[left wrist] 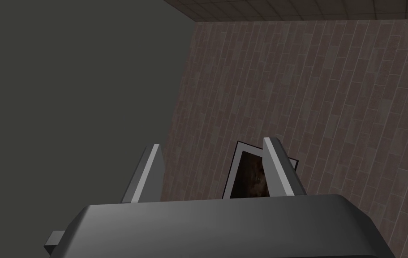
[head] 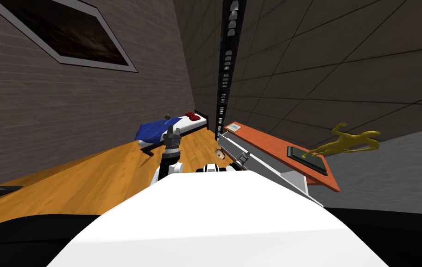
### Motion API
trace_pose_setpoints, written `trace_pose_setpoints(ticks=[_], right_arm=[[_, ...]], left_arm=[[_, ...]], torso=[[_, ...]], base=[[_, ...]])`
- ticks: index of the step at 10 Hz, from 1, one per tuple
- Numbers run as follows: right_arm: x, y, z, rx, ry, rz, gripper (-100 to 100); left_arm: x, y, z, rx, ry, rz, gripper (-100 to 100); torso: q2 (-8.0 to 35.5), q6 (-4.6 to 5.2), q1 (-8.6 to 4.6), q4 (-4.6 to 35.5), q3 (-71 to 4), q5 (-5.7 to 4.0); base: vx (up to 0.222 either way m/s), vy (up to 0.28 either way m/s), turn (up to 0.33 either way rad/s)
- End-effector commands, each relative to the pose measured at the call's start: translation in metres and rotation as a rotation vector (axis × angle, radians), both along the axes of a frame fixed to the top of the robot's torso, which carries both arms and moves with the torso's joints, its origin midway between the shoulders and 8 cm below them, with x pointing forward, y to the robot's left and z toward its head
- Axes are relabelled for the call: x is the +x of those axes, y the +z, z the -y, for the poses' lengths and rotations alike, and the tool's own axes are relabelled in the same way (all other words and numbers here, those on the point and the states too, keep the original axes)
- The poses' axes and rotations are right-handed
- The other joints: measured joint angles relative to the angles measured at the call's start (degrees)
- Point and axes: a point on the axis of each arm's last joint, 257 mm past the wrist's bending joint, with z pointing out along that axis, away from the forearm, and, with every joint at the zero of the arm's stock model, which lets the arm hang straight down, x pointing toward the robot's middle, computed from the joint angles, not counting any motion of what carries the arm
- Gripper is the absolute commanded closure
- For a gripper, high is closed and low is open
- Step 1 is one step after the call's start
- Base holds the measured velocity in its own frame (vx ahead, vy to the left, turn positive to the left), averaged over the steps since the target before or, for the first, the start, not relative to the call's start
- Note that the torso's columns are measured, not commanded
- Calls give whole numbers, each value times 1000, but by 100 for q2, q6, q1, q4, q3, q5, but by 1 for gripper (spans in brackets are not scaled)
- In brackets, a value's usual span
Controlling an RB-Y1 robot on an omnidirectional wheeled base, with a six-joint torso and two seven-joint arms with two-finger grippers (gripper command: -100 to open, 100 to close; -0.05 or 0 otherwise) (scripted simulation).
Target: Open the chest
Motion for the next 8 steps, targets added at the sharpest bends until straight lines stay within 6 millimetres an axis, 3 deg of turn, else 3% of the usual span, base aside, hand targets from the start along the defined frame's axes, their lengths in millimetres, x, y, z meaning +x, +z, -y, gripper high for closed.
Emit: trace_pose_setpoints(ticks=[1, 3, 4, 8], right_arm=[[25, 17, -8, -6, 13, 2, -100], [23, 14, -7, -4, 12, -1, -100], [24, 14, -8, -4, 13, -4, 0], [24, 14, -8, -5, 14, -7, 0]], left_arm=[[0, 0, 0, 0, 0, 0, 0], [0, 0, 0, 0, 0, 0, 0], [0, 0, 0, 0, 0, 0, 0], [0, 0, 0, 0, 0, 0, 0]], torso=[[-4, 0, 0, -1, -3, 0], [3, 3, -1, 5, -1, 6], [1, 6, 2, 3, -3, 8], [5, 1, -1, 2, 0, 1]], base=[[-71, -12, -45], [-35, -3, -1], [0, 0, 0], [0, 0, 0]])
